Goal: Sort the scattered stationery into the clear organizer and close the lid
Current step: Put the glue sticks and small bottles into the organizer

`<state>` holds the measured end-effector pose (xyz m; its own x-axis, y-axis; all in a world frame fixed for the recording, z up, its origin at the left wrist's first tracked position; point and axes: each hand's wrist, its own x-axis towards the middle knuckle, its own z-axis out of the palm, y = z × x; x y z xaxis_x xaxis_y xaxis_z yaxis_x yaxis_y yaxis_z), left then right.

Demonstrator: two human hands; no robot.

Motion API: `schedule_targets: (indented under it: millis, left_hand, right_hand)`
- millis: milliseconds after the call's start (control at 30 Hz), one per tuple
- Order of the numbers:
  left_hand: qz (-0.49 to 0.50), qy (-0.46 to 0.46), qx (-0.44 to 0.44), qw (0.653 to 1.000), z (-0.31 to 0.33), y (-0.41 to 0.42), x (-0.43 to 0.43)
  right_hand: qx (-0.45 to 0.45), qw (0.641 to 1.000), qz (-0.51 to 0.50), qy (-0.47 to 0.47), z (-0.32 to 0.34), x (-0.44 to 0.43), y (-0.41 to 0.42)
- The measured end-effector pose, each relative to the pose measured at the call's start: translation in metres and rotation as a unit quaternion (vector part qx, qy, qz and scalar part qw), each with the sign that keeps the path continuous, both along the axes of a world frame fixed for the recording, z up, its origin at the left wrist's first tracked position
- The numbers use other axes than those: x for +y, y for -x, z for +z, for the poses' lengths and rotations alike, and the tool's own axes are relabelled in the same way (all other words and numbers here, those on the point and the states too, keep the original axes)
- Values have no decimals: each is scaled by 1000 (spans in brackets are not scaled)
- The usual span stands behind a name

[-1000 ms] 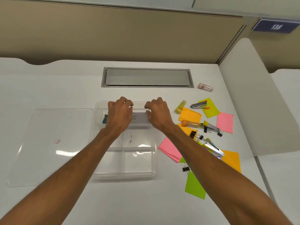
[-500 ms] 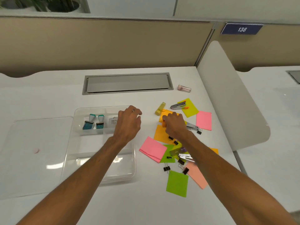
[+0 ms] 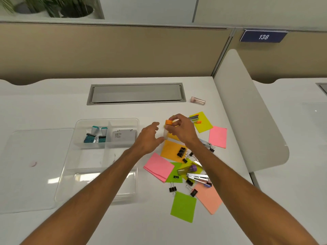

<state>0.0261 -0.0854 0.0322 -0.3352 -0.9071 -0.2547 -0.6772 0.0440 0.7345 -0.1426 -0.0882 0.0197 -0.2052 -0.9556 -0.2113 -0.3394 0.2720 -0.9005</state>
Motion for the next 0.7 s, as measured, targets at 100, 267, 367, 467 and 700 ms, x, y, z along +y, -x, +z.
schedule_targets:
  millis: [100, 267, 367, 467, 700]
  left_hand:
    - [7, 22, -4, 1000, 0, 8, -6]
    - [45, 24, 24, 998, -1, 13, -16]
    - [87, 36, 15, 995, -3, 12, -25]
    - [127, 40, 12, 991, -7, 8, -34]
    - [178, 35, 44, 982, -12, -6, -44]
  right_hand:
    - [-107, 994, -5, -6, 7, -3, 0]
    - [-141, 990, 8, -16, 11, -15, 0]
    - [-145, 989, 13, -28, 11, -25, 2]
    - [-21, 997, -66, -46, 3, -37, 0]
    - [210, 972, -72, -74, -27, -56, -11]
